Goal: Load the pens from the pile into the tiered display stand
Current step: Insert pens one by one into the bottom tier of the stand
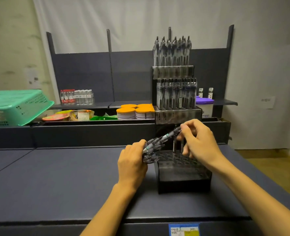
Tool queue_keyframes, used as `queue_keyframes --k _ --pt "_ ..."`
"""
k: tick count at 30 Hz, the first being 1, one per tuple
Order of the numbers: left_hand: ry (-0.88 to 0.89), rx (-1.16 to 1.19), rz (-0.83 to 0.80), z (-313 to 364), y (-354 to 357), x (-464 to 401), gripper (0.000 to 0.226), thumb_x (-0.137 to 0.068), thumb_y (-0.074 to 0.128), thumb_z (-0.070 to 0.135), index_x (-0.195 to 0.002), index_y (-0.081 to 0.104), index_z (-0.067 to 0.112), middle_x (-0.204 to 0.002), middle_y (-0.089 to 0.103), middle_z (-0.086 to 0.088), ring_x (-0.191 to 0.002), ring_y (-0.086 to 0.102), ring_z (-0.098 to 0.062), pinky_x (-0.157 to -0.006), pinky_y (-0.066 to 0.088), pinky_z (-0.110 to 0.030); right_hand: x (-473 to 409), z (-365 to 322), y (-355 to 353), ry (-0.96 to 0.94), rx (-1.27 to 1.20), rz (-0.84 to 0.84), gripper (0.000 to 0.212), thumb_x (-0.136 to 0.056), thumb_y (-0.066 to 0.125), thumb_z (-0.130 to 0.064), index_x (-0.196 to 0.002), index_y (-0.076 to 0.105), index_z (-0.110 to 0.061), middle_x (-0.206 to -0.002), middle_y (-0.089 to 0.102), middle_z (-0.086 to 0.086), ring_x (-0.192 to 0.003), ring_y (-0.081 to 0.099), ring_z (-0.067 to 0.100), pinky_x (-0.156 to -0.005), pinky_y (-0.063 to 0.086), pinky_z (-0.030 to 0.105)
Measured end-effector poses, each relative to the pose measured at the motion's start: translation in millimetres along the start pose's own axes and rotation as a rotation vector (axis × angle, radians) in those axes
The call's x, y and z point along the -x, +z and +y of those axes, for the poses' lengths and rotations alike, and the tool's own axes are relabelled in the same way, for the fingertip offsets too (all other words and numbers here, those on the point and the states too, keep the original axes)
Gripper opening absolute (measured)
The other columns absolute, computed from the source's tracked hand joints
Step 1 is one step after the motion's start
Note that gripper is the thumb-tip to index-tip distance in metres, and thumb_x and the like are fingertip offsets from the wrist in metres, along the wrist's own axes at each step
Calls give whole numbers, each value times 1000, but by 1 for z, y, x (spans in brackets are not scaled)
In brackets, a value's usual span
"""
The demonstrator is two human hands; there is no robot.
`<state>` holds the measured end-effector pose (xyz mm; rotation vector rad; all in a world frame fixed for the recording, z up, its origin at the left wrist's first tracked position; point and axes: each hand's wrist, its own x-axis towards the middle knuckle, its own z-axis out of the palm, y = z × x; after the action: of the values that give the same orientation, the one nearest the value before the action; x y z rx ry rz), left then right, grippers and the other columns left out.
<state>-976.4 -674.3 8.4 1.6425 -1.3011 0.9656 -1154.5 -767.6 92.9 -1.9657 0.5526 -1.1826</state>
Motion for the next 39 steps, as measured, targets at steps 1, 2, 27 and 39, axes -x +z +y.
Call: queue_keyframes --k 1,2,27,39 --pt "-3 -16 8 -1 1 1 22 -83 44 16 -104 49 19 -76 60 -4 -61 50 -27 -48 43 -38 -4 -1 -3 -24 3 12 13 -100 49 -25 -92 55 -17 -80 68 8 -41 57 19 -37 41 23" --pt "0 -37 14 -2 2 3 24 -83 43 15 -105 49 19 -76 60 -5 -60 51 -28 -48 43 -38 -8 -1 -6 -47 1 28 13 -100 49 -25 -92 55 -18 -81 67 7 -41 58 19 -38 41 22" --pt "-46 0 24 -5 3 13 45 -71 62 2 -108 49 22 -77 63 -5 -69 40 -17 -59 34 -31 -34 -9 10 -187 234 58 17 -95 59 -31 -87 62 -16 -78 66 0 -52 63 12 -51 51 25" --pt "-44 48 23 -6 5 11 43 -70 63 2 -104 49 23 -77 62 -3 -69 40 -19 -59 33 -31 -30 -15 18 -163 676 54 23 -90 64 -38 -93 74 -18 -94 65 0 -85 58 15 -68 44 29"
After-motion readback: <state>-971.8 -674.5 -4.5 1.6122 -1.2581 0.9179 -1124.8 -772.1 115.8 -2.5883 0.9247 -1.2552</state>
